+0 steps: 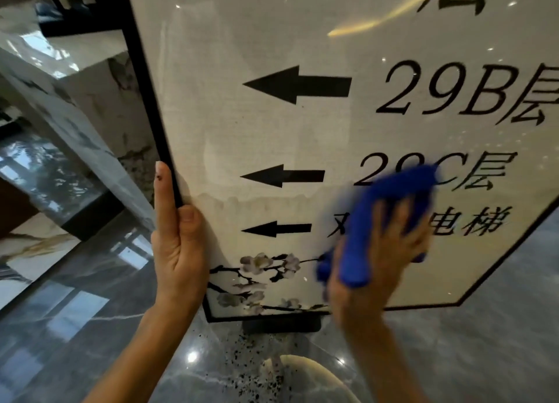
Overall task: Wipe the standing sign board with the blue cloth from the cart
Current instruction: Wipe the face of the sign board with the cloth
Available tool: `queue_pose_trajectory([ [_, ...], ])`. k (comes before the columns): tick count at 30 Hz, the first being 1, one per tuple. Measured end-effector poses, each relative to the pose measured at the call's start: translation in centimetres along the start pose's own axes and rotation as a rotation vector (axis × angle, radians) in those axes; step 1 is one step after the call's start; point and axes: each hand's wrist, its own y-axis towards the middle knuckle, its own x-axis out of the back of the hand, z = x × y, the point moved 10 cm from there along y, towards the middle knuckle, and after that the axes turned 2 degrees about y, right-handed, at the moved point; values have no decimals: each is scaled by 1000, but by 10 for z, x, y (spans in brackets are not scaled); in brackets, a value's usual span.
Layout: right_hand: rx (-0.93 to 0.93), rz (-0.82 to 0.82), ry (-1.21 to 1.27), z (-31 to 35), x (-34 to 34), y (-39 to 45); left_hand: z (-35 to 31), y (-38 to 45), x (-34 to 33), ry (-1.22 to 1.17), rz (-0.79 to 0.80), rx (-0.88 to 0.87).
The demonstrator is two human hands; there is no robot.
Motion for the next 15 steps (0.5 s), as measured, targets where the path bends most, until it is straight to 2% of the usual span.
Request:
queue_pose_trajectory([
  [3, 349, 93, -144, 75, -54, -62, 5, 2, 3, -33, -12, 45],
  [7, 613, 301, -351, 92, -109, -139, 11, 3, 4, -92, -16, 94],
  [12, 818, 265, -278, 55, -78, -143, 14, 3, 6, -132, -34, 124],
  [15, 733, 220, -312, -9, -26, -107, 11, 3, 4, -154, -31, 113],
])
